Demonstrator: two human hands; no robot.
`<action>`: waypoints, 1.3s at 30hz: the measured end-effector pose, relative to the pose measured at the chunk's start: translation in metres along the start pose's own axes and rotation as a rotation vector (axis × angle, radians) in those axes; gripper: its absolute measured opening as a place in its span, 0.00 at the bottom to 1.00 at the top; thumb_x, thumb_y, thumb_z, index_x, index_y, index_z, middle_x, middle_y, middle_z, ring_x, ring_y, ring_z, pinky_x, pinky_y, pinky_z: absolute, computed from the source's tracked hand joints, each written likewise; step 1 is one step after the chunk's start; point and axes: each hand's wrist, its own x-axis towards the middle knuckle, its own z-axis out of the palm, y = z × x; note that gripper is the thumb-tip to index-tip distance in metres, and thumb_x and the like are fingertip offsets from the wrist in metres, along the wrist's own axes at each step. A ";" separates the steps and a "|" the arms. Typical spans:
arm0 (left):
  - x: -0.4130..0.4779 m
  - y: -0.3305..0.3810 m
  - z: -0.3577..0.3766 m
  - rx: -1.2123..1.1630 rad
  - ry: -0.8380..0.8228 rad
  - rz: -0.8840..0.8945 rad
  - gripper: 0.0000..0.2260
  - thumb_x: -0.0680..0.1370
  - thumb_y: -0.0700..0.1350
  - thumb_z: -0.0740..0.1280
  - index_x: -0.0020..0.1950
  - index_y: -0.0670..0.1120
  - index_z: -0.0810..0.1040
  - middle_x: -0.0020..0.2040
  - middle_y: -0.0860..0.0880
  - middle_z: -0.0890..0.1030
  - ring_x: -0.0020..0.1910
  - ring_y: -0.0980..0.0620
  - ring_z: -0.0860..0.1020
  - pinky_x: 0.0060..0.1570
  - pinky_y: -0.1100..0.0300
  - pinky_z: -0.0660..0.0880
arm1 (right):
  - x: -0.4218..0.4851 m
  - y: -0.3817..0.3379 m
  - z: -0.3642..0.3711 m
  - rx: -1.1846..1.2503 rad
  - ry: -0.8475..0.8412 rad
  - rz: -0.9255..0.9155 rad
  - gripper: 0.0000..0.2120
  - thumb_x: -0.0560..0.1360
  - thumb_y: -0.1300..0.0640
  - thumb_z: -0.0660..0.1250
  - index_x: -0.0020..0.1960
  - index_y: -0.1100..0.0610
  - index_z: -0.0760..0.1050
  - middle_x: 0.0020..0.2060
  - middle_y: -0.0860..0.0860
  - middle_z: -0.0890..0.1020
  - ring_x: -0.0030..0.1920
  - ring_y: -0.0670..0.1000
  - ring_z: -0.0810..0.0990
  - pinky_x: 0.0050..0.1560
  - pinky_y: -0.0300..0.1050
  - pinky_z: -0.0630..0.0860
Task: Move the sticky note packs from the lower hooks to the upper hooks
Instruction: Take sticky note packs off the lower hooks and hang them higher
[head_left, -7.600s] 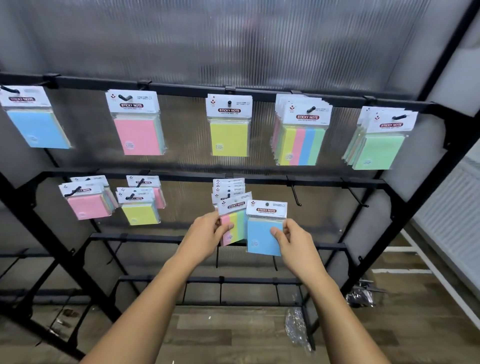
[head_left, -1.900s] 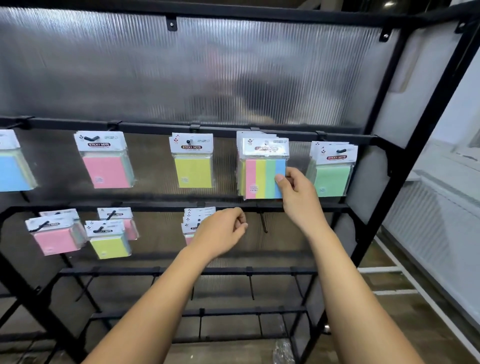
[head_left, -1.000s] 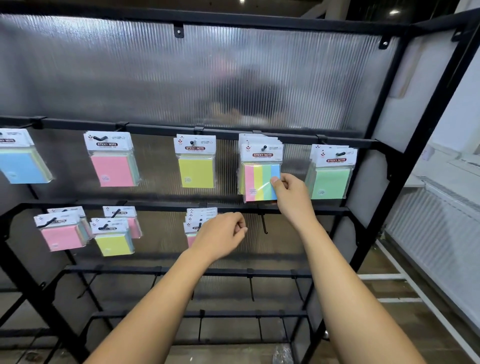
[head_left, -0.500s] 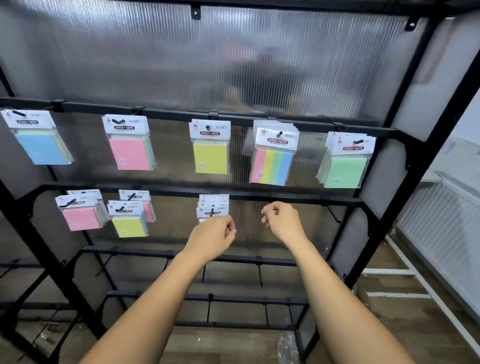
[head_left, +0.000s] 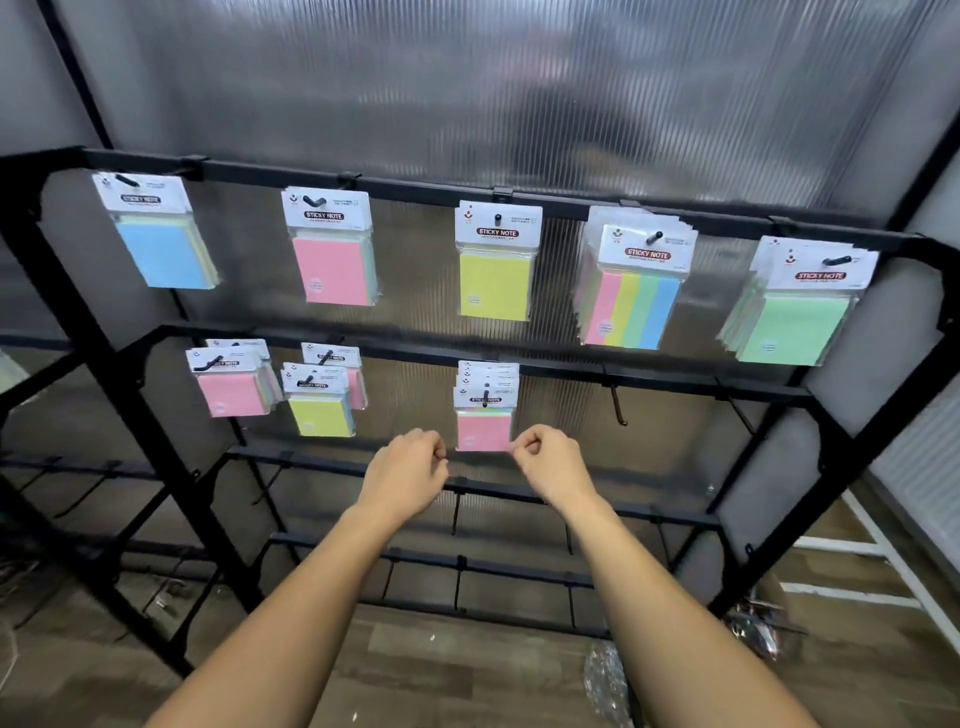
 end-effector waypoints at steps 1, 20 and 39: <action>0.001 -0.004 0.001 0.004 0.001 -0.002 0.05 0.76 0.47 0.64 0.50 0.49 0.76 0.48 0.50 0.78 0.49 0.48 0.77 0.50 0.51 0.75 | 0.003 -0.003 0.003 0.001 0.005 0.007 0.04 0.77 0.55 0.66 0.45 0.55 0.78 0.39 0.47 0.80 0.40 0.45 0.78 0.38 0.35 0.69; 0.056 -0.045 0.019 0.187 -0.081 0.120 0.08 0.79 0.49 0.60 0.54 0.48 0.75 0.53 0.49 0.78 0.53 0.46 0.77 0.50 0.52 0.73 | 0.051 -0.013 0.038 -0.240 0.049 0.142 0.19 0.75 0.43 0.69 0.56 0.57 0.76 0.51 0.55 0.83 0.51 0.58 0.80 0.48 0.48 0.75; 0.093 -0.029 0.030 -0.072 -0.116 0.145 0.11 0.78 0.52 0.65 0.56 0.48 0.72 0.55 0.51 0.79 0.51 0.50 0.78 0.43 0.55 0.74 | -0.021 -0.009 0.016 -0.074 0.146 -0.018 0.06 0.78 0.50 0.66 0.49 0.51 0.76 0.42 0.46 0.84 0.44 0.50 0.81 0.44 0.53 0.78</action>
